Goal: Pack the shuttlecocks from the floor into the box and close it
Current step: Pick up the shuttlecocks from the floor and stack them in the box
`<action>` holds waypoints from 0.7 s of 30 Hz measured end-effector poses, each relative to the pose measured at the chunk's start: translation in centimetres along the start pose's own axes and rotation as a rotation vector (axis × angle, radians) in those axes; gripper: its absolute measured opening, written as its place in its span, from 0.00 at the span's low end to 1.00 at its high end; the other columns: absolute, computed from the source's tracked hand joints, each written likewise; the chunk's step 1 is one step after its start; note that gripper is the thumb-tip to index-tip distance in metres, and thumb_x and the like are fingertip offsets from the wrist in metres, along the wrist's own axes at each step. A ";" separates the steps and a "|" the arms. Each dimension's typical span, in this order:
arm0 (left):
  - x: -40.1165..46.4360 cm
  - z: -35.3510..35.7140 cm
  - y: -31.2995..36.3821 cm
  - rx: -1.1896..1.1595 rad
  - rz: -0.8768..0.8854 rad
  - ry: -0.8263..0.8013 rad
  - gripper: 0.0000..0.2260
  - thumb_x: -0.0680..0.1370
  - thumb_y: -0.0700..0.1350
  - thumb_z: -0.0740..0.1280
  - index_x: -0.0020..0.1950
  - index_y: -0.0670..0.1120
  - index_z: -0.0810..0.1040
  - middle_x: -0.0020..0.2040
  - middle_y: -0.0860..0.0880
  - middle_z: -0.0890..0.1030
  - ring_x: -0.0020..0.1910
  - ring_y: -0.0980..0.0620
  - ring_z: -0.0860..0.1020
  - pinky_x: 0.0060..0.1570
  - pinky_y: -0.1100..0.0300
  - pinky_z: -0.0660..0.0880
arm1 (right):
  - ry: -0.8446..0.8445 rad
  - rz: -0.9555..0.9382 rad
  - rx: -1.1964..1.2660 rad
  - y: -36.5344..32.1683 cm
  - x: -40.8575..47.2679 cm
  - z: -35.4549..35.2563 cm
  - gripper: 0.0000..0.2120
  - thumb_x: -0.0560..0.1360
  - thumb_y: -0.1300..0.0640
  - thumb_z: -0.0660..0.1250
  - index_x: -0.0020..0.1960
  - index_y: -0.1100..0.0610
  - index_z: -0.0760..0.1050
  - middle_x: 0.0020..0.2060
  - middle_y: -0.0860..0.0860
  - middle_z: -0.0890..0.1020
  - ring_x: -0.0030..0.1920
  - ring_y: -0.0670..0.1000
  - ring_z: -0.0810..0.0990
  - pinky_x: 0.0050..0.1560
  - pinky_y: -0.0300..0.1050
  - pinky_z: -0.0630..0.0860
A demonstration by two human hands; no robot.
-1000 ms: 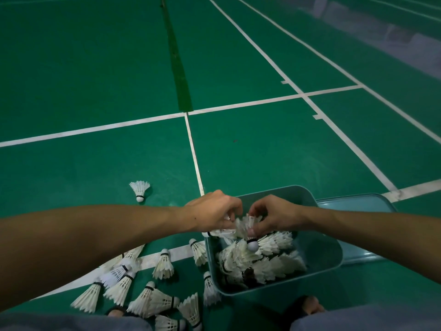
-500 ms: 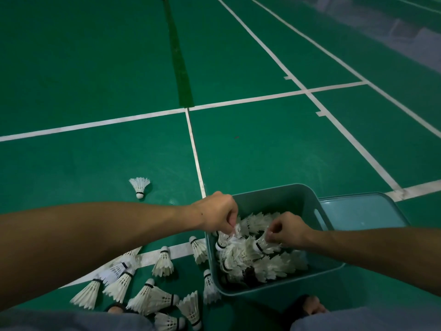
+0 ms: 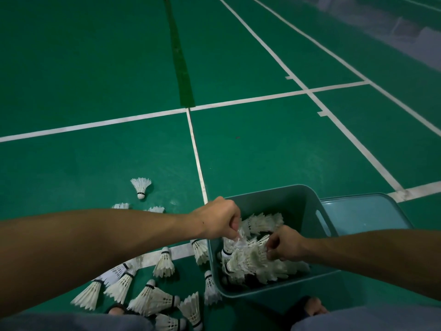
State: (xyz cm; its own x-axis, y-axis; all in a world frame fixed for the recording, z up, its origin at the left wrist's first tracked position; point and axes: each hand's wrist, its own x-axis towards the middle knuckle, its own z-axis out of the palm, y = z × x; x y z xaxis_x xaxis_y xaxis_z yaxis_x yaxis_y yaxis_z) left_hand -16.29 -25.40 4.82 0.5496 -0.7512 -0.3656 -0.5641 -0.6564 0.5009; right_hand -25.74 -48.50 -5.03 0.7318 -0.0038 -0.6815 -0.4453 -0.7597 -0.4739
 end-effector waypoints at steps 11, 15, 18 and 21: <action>0.5 -0.4 -0.4 -0.113 -0.130 0.066 0.06 0.74 0.44 0.80 0.45 0.44 0.86 0.42 0.52 0.87 0.41 0.57 0.85 0.46 0.60 0.83 | 0.125 -0.525 -0.200 -6.7 -4.1 -4.9 0.21 0.69 0.41 0.77 0.59 0.43 0.78 0.55 0.40 0.73 0.52 0.39 0.76 0.47 0.31 0.73; 1.0 -0.1 0.8 -0.360 -0.247 0.073 0.03 0.74 0.41 0.80 0.44 0.45 0.88 0.41 0.51 0.88 0.39 0.55 0.84 0.42 0.63 0.82 | 0.149 -0.546 -0.264 -6.7 -4.2 -3.9 0.21 0.70 0.36 0.76 0.57 0.45 0.80 0.53 0.41 0.72 0.50 0.40 0.75 0.51 0.39 0.75; 1.1 -0.1 1.9 -0.499 -0.278 0.080 0.05 0.76 0.43 0.79 0.48 0.44 0.87 0.45 0.48 0.88 0.42 0.54 0.84 0.48 0.55 0.85 | 0.166 -0.549 -0.308 -5.5 -4.0 -4.4 0.18 0.70 0.34 0.74 0.51 0.46 0.81 0.50 0.43 0.74 0.48 0.41 0.74 0.50 0.43 0.77; 1.7 0.2 2.1 -0.459 -0.264 0.102 0.12 0.79 0.50 0.76 0.58 0.47 0.81 0.52 0.49 0.84 0.51 0.52 0.83 0.54 0.54 0.83 | 0.268 -0.484 -0.286 -4.2 -3.7 -5.5 0.17 0.72 0.37 0.74 0.44 0.50 0.81 0.46 0.46 0.76 0.44 0.45 0.76 0.45 0.44 0.76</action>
State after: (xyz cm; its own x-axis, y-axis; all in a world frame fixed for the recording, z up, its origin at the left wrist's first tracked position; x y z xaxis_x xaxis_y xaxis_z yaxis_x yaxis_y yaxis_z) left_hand -16.63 -28.07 5.09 0.7064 -0.5390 -0.4588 -0.0841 -0.7075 0.7017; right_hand -23.76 -48.89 2.54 0.9366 0.2501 -0.2454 0.0985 -0.8601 -0.5006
